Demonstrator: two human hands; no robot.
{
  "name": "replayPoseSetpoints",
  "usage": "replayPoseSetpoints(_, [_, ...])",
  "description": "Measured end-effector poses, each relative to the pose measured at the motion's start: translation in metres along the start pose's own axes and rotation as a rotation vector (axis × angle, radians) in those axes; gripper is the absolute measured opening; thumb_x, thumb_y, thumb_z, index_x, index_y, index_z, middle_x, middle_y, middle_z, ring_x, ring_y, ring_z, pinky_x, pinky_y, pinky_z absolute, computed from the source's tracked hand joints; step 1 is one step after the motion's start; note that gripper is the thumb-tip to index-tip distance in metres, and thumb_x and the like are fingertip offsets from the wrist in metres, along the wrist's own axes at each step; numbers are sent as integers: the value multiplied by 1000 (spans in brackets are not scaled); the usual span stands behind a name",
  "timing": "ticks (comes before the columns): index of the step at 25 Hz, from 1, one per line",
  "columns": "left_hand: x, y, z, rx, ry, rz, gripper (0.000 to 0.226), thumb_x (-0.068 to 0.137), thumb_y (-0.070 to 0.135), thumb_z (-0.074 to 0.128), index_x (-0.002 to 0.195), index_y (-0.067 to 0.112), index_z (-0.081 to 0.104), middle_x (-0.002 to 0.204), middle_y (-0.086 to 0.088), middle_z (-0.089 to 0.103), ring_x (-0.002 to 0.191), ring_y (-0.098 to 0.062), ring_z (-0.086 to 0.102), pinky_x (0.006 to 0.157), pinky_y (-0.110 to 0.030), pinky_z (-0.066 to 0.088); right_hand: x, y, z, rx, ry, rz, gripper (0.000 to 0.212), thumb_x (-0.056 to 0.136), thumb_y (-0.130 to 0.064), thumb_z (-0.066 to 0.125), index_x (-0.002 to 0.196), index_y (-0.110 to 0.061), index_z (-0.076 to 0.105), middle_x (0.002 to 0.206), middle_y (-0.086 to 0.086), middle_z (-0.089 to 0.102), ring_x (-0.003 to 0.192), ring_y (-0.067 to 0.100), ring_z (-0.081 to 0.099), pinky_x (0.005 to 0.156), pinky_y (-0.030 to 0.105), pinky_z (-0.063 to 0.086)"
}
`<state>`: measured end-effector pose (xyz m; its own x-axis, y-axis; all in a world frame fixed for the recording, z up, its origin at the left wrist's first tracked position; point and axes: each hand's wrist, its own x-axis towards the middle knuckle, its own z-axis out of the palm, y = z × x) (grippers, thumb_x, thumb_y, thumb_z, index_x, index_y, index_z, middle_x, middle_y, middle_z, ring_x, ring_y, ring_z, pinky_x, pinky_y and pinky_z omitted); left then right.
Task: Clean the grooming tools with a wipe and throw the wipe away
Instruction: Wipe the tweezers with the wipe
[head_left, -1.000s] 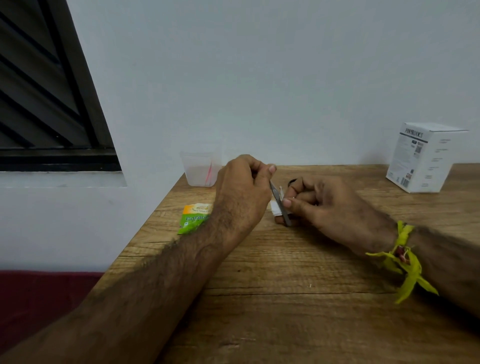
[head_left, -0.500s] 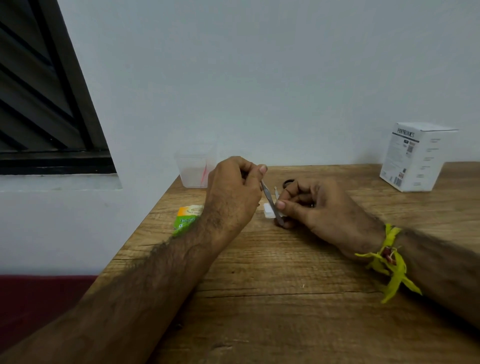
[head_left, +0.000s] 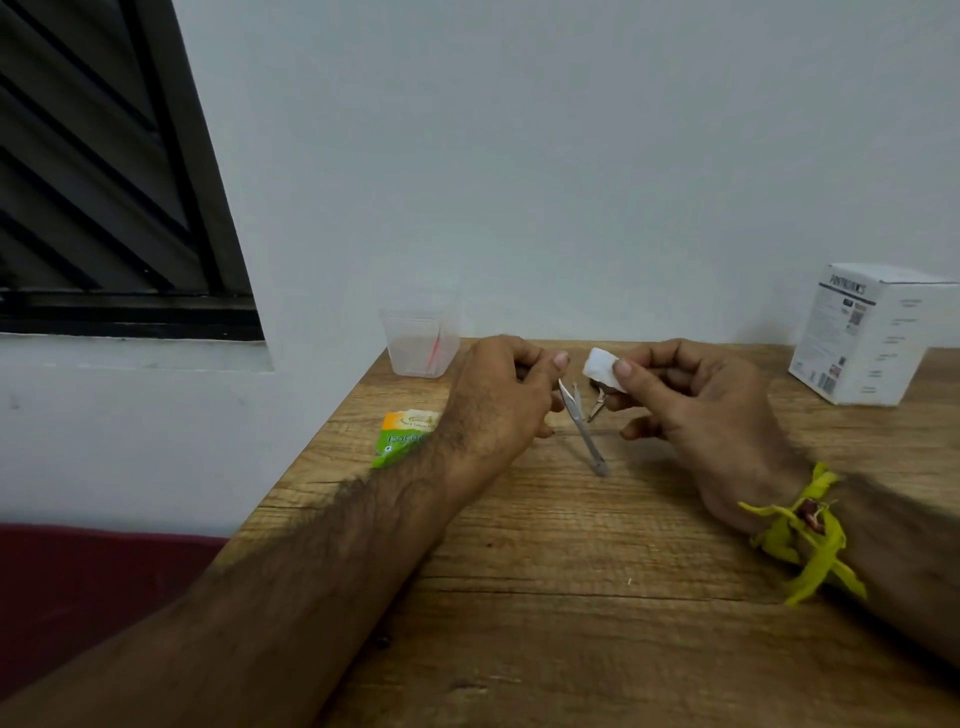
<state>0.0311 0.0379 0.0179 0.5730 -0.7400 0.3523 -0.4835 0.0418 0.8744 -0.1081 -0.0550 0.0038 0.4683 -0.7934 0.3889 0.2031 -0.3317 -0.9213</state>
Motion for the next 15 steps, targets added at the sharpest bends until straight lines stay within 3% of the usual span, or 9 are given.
replayPoseSetpoints(4, [-4,2,2,-218,-9,-108,20,101,20,59,87,10,67,76,-6,76,59,-17,73,64,-35,63,-1,4,-1,-46,-16,9,15,89,-3,71,101,-8,64,77,13,74,71,23,74,57,29,59])
replayPoseSetpoints(7, [-4,4,0,-328,18,-136,17,102,18,57,90,9,65,72,-5,74,51,-12,68,54,-24,59,-1,5,0,-97,-76,14,12,87,-1,71,95,-10,72,76,13,75,68,21,74,56,25,57])
replayPoseSetpoints(11, [-5,6,1,-303,18,-84,15,102,18,56,99,6,63,81,-11,76,63,-19,74,52,-23,56,-1,6,1,-168,-198,27,16,84,-7,75,90,-20,80,84,-1,78,77,12,74,63,18,58])
replayPoseSetpoints(15, [-7,7,0,-252,-12,-54,14,102,17,56,98,7,64,84,-9,77,75,-22,76,50,-24,54,1,7,0,-29,-170,64,19,85,-5,74,102,-14,77,84,9,78,72,18,73,58,20,56])
